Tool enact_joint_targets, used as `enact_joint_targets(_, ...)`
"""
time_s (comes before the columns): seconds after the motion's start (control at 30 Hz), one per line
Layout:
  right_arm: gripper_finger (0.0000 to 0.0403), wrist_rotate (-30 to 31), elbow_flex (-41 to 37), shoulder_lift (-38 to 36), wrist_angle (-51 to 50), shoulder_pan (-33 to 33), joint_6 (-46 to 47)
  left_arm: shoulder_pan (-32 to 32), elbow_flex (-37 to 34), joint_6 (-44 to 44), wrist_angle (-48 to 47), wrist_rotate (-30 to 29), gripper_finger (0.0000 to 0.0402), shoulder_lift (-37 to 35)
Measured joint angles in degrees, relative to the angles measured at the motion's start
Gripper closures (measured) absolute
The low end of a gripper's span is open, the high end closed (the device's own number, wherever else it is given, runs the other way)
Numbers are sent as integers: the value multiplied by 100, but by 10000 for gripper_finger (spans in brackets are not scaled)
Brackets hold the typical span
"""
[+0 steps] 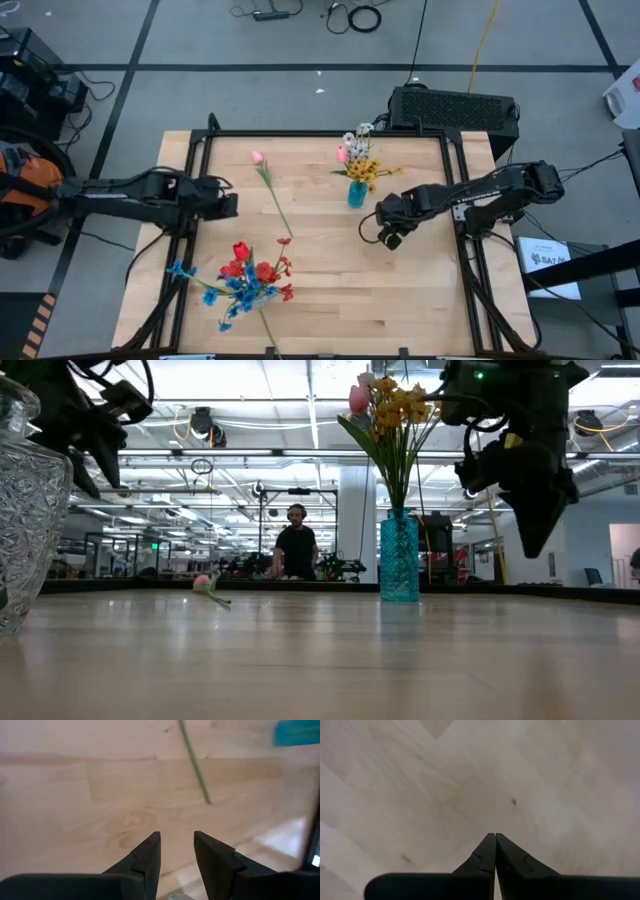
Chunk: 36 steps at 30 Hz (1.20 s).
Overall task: Sort flowers into vase by color
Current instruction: Put the red tulip into the transparent vase
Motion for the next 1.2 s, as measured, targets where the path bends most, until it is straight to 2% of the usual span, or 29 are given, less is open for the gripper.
enact_joint_targets(0.33,402,2,2,0,142,-368,-998,-1344,-2,-1976,29,33,277,1023)
enact_joint_targets(0.87,401,3,2,0,647,-746,-2058,-3273,-7,-4573,799,69,277,2152)
enact_joint_targets(1.2,401,-3,4,2,665,-850,-2169,-3700,-9,-4681,1689,227,277,3013)
